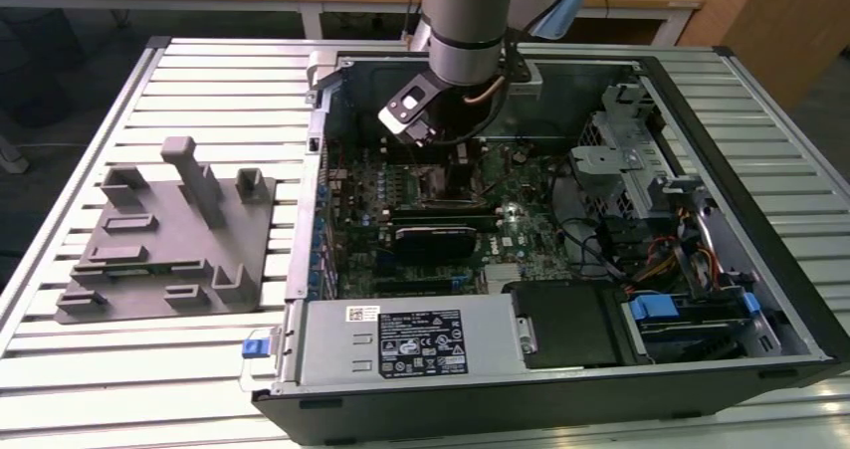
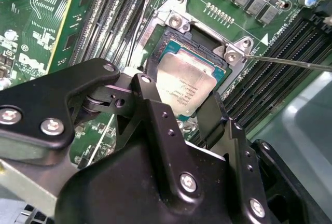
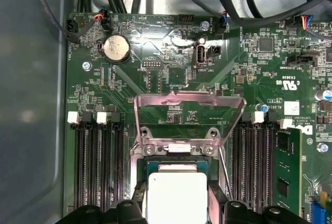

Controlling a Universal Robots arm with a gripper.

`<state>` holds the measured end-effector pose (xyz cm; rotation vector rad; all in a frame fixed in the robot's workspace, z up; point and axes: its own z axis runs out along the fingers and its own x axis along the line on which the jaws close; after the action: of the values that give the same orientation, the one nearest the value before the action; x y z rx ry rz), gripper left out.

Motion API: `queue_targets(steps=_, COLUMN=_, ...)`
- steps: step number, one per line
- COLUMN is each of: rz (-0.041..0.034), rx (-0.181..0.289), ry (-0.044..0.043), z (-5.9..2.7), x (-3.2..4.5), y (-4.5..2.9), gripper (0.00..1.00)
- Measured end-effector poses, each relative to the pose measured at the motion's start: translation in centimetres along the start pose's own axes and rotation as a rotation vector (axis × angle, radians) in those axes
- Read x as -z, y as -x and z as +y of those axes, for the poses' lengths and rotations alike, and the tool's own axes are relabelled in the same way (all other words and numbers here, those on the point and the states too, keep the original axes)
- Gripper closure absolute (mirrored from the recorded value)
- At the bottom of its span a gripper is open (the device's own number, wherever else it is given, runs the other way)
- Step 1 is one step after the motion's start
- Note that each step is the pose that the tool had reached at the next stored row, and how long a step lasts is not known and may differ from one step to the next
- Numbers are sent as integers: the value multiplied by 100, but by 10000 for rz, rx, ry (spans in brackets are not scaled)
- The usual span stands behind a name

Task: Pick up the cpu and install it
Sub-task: 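Place the cpu into insertion slot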

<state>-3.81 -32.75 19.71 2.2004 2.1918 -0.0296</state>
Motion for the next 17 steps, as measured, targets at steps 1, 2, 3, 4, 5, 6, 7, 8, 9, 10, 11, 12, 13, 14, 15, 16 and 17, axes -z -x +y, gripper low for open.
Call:
queue_targets(steps=1, rz=0, rx=0, ry=0, z=0, x=-9, y=0, gripper=46)
queue_targets(steps=2, rz=0, rx=0, ry=0, z=0, x=-18, y=-1, gripper=46)
queue_targets(steps=3, rz=0, rx=-1, ry=0, z=-1, x=-25, y=-1, gripper=46)
queue_targets(steps=4, rz=0, rx=-1, ry=-1, z=-2, x=-31, y=-1, gripper=46)
queue_targets(steps=5, rz=-1, rx=-1, ry=-1, z=-3, x=-40, y=-2, gripper=46)
queue_targets(steps=6, rz=-4, rx=0, ry=-3, z=-4, x=-46, y=-1, gripper=46)
queue_targets(steps=7, rz=-8, rx=0, ry=-4, z=-4, x=-53, y=-1, gripper=46)
queue_targets(steps=8, rz=-10, rx=0, ry=-5, z=-4, x=-58, y=0, gripper=46)
queue_targets(steps=9, rz=-11, rx=1, ry=-7, z=-5, x=-64, y=0, gripper=46)
queue_targets(steps=10, rz=-11, rx=1, ry=-7, z=-5, x=-71, y=-1, gripper=46)
queue_targets(steps=11, rz=-8, rx=0, ry=-6, z=-5, x=-75, y=-1, gripper=46)
queue_targets(steps=12, rz=-5, rx=0, ry=-4, z=-5, x=-76, y=-2, gripper=46)
queue_targets(steps=13, rz=-3, rx=0, ry=-2, z=-5, x=-77, y=-2, gripper=46)
queue_targets(steps=14, rz=-4, rx=0, ry=-3, z=-5, x=-77, y=-2, gripper=46)
queue_targets(steps=15, rz=-4, rx=-1, ry=-3, z=-5, x=-77, y=-2, gripper=46)
queue_targets(steps=16, rz=-3, rx=0, ry=-2, z=-4, x=-78, y=-2, gripper=46)
queue_targets(steps=17, rz=-3, rx=0, ry=-2, z=-4, x=-78, y=-2, gripper=46)
